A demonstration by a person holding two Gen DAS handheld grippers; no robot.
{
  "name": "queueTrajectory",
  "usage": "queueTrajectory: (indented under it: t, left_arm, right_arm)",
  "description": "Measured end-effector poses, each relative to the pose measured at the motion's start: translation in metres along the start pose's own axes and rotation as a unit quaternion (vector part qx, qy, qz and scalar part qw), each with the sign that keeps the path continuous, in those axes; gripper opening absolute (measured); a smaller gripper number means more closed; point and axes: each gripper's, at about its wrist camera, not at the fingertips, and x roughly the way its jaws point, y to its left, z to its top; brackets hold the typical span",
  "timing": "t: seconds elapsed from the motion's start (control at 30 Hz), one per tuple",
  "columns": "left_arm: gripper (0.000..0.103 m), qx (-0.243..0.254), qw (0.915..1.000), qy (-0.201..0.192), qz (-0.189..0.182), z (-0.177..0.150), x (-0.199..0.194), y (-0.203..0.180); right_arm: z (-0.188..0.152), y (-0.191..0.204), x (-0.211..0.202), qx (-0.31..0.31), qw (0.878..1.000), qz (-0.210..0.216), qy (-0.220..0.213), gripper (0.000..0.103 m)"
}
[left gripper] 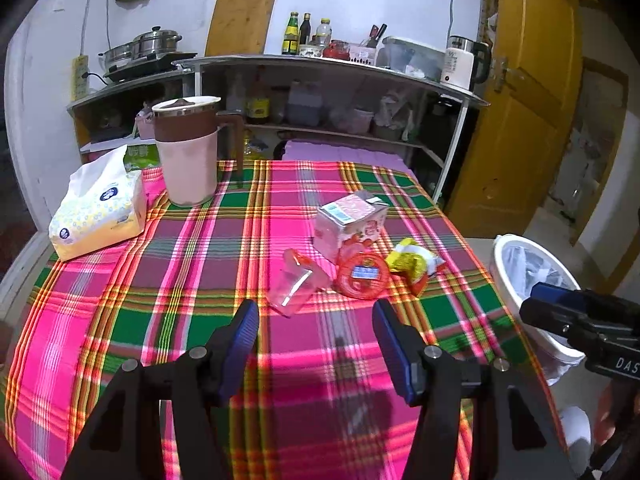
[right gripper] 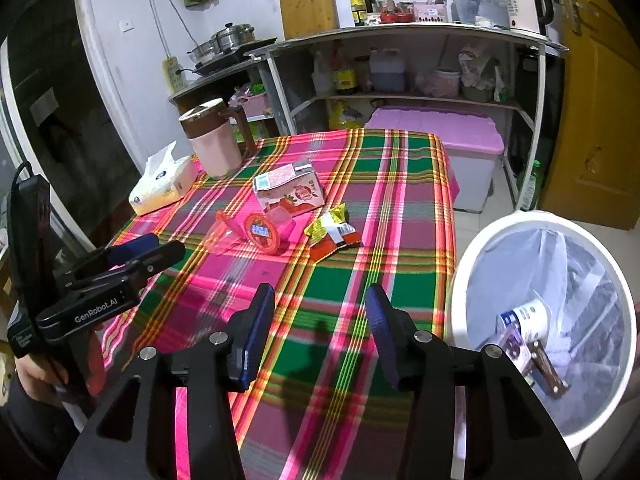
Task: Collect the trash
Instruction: 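Move both grippers back toward the clear cup and yellow wrapper, then grasp the clear plastic cup with the left gripper while the right gripper grasps the yellow snack wrapper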
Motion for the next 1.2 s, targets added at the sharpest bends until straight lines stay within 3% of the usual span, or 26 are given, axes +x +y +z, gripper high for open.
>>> queueTrajectory:
  t: [0.4, 0.8, 0.87, 0.97, 1.2]
  left_arm:
    - [0.059, 0.011, 0.9992, 0.039, 0.003, 0.01, 0.054, 0.017]
    - [0.059, 0.007, 0.9973, 0.072, -0.014, 0.012, 0.081, 0.024]
    - [0.054, 0.006, 0.9969, 0.078, -0.014, 0.013, 0.085, 0.024]
    - [0.038, 0.001, 0.9966, 0.081, -0.011, 0.013, 0.088, 0.025]
    - [0.03, -0.005, 0.9972, 0.073, -0.015, 0.013, 0.085, 0.026]
  right_arm:
    - [0.028, -0.002, 0.057, -0.035, 0.999, -0.007, 0.02, 0.049]
    - [0.047, -0.008, 0.112, -0.053, 0.997, -0.009, 0.048, 0.049]
    - [0.048, -0.007, 0.118, -0.054, 0.997, -0.005, 0.052, 0.049]
    - [0.048, -0.006, 0.125, -0.054, 0.997, -0.008, 0.06, 0.049]
    - [0.047, -0.011, 0.127, -0.027, 0.998, 0.004, 0.064, 0.045]
